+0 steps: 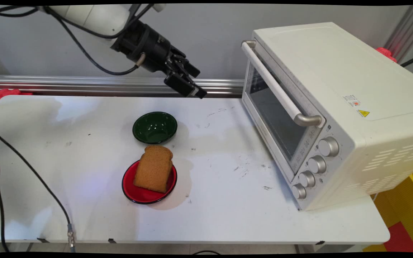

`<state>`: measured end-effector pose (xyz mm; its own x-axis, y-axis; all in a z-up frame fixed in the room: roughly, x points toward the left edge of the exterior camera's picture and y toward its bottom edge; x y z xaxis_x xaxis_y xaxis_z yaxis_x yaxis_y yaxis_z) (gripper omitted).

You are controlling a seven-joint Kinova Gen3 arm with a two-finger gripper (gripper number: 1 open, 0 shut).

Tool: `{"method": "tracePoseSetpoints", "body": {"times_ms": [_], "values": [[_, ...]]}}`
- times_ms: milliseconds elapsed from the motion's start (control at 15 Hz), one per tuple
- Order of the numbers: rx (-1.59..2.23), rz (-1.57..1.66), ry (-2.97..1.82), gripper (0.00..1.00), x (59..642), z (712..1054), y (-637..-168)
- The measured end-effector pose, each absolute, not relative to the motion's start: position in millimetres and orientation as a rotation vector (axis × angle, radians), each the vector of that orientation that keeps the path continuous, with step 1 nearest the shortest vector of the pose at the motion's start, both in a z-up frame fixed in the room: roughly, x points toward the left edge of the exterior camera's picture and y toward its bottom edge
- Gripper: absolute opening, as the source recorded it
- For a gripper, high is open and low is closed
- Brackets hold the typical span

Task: Open the oven

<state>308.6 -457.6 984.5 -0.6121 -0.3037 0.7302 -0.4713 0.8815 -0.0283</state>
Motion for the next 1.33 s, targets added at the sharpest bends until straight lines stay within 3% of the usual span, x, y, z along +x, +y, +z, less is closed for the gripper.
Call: {"method": "tracePoseSetpoints", "body": {"times_ms": [67, 933, 1333], "values": [[0.556, 0.278, -2.276, 0.00, 308, 985, -460], [0.583, 0.286, -2.297, 0.00, 297, 983, -500], [0.573, 0.265, -2.260, 0.00, 263, 988, -521]]}}
